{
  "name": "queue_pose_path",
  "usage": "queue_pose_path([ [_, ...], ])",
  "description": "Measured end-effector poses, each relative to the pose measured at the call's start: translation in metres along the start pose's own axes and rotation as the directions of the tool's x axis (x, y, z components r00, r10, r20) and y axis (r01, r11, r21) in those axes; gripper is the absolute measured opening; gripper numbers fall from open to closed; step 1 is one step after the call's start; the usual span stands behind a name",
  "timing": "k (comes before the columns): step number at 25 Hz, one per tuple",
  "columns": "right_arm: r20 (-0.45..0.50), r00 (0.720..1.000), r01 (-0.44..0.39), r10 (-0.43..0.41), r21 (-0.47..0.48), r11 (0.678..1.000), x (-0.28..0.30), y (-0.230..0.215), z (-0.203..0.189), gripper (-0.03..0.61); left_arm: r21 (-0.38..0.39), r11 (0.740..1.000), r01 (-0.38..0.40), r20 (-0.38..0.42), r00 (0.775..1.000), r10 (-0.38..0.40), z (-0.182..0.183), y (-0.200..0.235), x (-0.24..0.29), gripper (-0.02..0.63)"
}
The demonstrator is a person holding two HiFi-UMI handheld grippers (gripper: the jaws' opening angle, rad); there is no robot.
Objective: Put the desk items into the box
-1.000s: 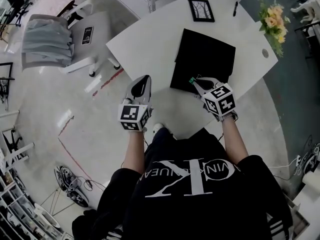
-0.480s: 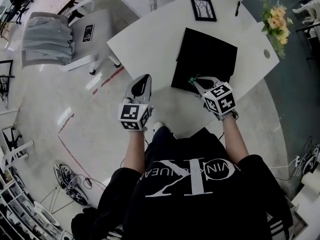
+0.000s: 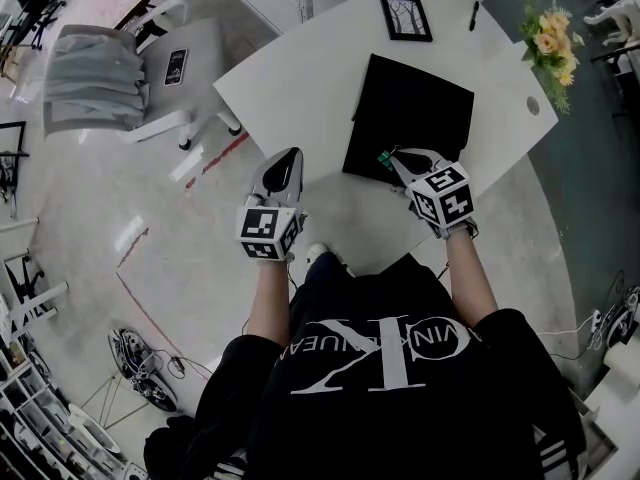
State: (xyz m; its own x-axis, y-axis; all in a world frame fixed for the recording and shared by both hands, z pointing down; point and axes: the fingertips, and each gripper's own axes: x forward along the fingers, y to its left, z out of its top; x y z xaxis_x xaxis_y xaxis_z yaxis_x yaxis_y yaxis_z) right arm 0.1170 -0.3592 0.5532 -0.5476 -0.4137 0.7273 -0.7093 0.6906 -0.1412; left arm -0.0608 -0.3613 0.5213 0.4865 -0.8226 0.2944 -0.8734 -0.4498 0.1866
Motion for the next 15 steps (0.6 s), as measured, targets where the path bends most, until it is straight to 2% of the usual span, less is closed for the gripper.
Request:
queue_pose_path([
  [7,0.058,0.997,0.038,-0.040,0.042,0.998,-0.011,-0.007,0.007,0.021,-0.007,1.000,-0.009,0.003,1.000,0.009,0.007,-0.001,-0.004,0.011],
  [15,0.112,0.991,0.069,-0.077,0.071,0.995,-0.029,-0.010,0.013,0.021,0.015,1.000,0.019,0.013,1.000,-0.019,0.009,-0.008,-0.008,0.011],
])
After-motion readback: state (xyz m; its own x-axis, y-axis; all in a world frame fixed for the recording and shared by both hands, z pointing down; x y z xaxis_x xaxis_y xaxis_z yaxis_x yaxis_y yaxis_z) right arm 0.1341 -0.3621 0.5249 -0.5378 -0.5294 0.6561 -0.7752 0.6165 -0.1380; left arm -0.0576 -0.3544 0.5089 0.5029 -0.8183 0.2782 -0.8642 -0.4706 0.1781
